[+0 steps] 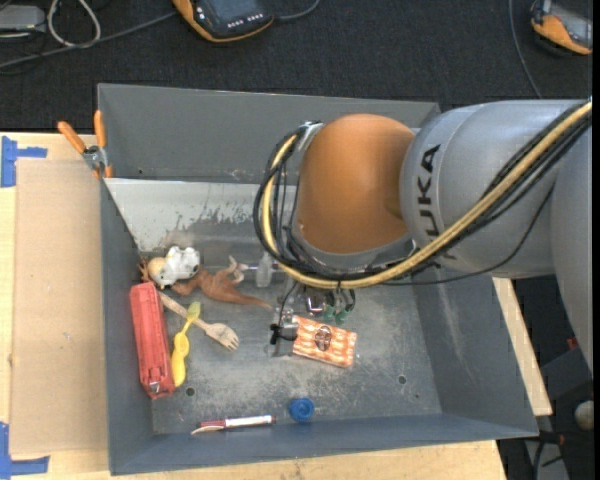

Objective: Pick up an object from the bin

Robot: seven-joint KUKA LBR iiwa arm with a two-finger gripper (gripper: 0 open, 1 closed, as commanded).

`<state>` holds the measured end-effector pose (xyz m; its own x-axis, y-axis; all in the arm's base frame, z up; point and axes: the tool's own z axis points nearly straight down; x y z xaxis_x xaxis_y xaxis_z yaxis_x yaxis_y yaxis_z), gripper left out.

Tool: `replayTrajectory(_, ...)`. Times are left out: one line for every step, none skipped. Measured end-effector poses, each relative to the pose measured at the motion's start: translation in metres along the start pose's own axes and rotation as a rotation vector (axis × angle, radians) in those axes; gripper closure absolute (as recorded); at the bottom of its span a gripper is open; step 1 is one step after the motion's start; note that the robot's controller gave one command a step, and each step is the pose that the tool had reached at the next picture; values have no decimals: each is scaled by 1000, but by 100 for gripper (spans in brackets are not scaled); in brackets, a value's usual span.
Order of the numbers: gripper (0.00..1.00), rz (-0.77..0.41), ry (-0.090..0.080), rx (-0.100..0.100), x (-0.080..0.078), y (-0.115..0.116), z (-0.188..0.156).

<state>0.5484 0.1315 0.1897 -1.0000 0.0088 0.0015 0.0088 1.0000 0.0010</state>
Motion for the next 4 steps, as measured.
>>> replayTrajectory(0,0,-1,0,0,-1,0)
replayTrajectory(0,47,3,1,7,-69,19)
replayTrajectory(0,56,-1,-3,2,-99,9)
replayTrajectory(0,124,-4,-4,-13,-114,75)
